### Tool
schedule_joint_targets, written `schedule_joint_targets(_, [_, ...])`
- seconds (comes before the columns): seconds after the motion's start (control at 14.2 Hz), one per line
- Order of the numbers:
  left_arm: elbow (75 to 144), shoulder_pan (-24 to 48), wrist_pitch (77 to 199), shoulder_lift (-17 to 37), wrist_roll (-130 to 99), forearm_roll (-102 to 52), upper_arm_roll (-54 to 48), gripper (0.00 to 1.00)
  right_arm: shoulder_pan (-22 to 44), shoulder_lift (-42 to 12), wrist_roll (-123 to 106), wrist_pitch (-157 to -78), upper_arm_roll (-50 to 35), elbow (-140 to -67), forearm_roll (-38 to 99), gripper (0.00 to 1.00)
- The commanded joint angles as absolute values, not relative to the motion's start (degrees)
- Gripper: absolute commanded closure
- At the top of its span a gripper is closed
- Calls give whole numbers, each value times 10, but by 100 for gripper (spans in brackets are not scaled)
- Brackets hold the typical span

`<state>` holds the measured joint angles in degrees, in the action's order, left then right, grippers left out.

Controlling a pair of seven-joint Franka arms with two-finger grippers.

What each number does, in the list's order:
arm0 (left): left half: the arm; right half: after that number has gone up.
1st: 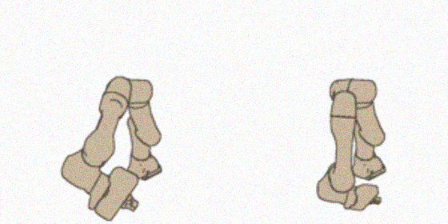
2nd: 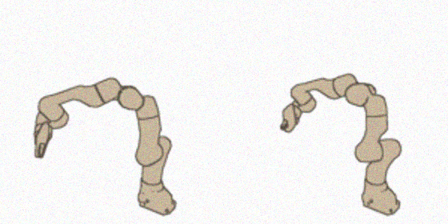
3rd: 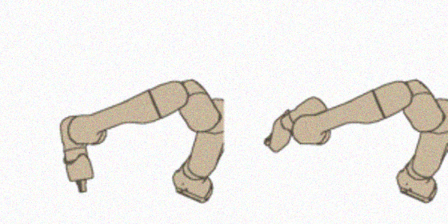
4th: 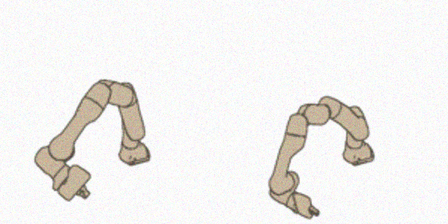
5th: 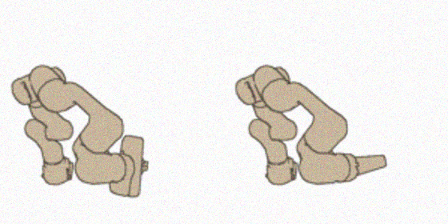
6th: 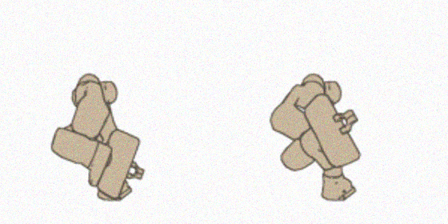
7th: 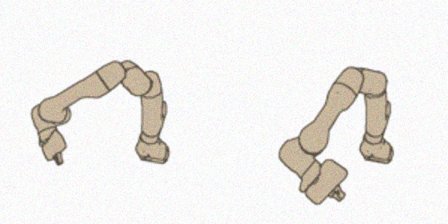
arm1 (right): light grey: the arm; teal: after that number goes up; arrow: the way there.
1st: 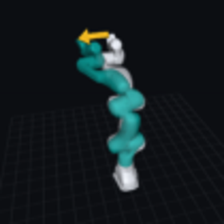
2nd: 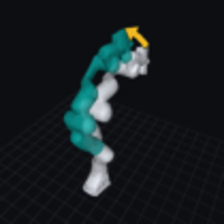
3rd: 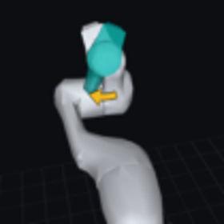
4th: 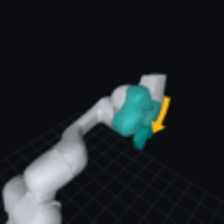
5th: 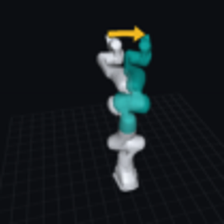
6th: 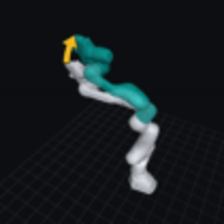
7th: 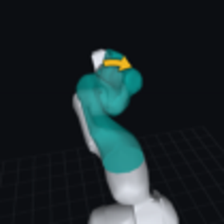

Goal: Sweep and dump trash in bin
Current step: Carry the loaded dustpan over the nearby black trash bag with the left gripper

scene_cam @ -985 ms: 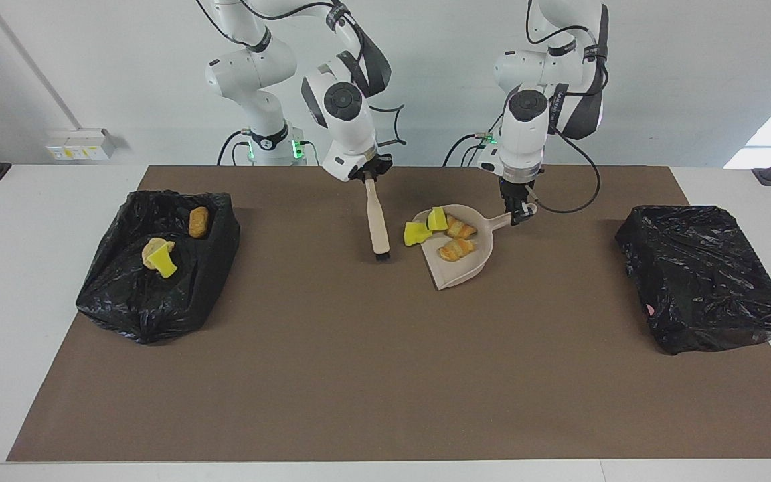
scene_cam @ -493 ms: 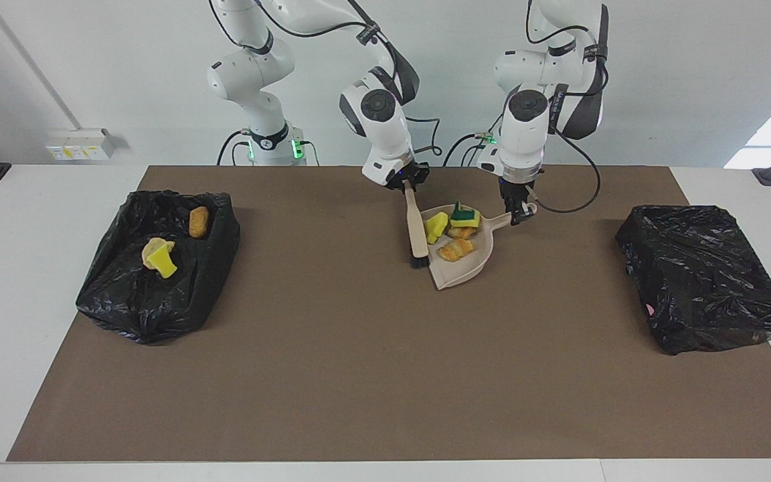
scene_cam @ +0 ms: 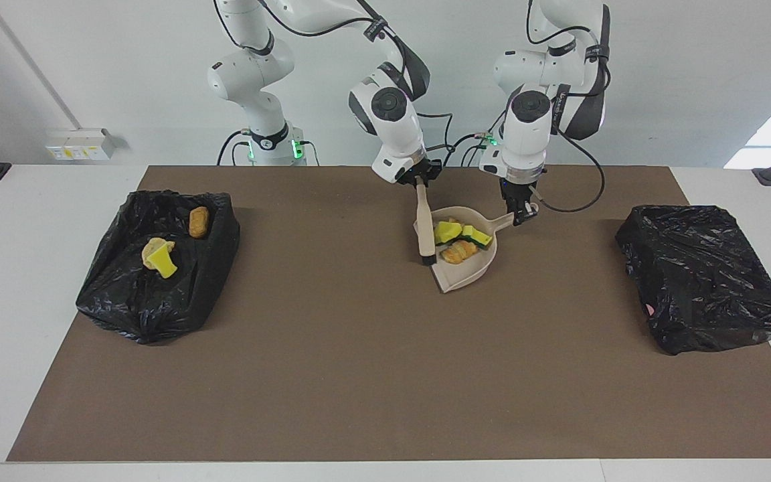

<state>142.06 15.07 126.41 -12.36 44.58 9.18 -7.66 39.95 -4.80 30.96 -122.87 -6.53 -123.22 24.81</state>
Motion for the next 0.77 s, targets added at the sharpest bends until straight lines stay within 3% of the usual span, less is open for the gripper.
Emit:
schedule_joint_targets(0.0, [1397,125,1260,-116,397,70,-76,100,358,7,313,-1145,-68,-1232,201,100])
schedule_joint_targets(0.28, [1387,121,1228,-122,397,51,-70,100,330,42,311,-1085,-68,-1225,167,100])
schedule_joint_targets(0.7, [1333,36,1144,-147,362,-21,-62,100,347,61,328,-1108,-74,-1238,164,100])
